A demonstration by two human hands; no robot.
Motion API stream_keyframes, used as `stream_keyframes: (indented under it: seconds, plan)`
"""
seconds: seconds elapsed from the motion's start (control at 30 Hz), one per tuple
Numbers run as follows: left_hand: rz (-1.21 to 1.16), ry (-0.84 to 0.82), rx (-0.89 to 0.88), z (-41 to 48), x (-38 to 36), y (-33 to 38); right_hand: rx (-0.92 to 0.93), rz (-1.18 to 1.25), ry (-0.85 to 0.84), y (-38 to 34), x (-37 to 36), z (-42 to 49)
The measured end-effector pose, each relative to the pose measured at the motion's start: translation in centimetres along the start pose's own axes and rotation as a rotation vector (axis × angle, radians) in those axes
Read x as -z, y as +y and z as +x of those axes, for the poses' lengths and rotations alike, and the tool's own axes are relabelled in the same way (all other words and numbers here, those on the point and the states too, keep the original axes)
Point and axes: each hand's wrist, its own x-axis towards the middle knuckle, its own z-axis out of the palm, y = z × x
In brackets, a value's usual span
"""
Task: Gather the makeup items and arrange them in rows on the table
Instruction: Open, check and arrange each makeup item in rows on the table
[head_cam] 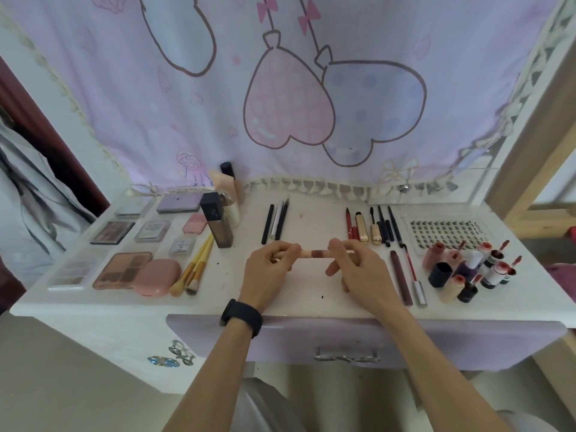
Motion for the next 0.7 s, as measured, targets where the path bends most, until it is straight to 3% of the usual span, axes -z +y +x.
stream_keyframes:
  seconds: [0.17,0.3,0.57,0.7]
  plan:
    - [-0.010,-0.001,0.005,0.0,0.0,-0.1,0.032,-0.070,0.010,0.5,-0.2,-0.1]
    - [-0.007,0.018,0.001,0.1,0.0,-0.2,0.084,0.009,-0.015,0.8,0.1,-0.5]
    - [0.005,0.023,0.010,-0.1,0.1,0.0,0.017,-0.082,0.023,0.7,-0.3,0.0]
    - [0.004,0.035,0.030,0.0,0.0,0.1,0.074,0.068,0.014,1.0,0.2,-0.3]
